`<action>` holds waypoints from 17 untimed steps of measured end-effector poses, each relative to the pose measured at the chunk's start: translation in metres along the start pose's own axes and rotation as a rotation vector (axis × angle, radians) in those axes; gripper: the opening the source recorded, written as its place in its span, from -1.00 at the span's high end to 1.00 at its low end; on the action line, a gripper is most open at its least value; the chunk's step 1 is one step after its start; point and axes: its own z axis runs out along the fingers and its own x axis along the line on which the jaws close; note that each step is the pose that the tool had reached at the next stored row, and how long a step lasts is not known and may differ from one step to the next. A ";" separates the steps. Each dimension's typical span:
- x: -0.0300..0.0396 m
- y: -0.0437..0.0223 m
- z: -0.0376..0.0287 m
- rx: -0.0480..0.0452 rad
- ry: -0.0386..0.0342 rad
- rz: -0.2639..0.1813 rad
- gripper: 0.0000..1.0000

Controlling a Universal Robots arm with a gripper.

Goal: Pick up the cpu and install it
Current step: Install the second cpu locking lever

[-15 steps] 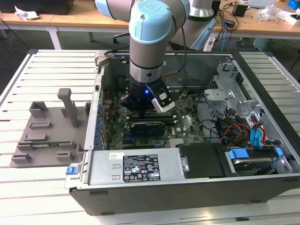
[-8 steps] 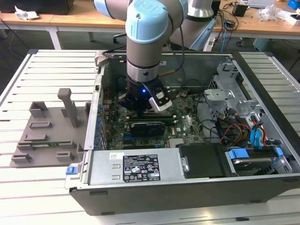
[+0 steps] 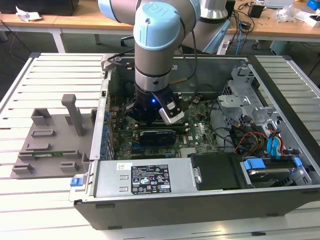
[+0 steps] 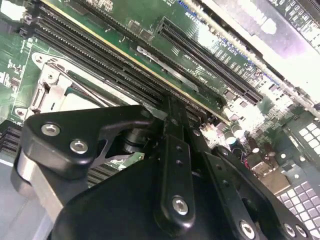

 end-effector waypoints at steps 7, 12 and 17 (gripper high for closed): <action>0.0001 0.0014 -0.0115 0.0002 -0.0043 -0.001 0.79; 0.0007 0.0034 -0.0333 0.0005 -0.0067 -0.001 0.79; 0.0010 0.0049 -0.0494 0.0008 -0.0076 -0.001 0.79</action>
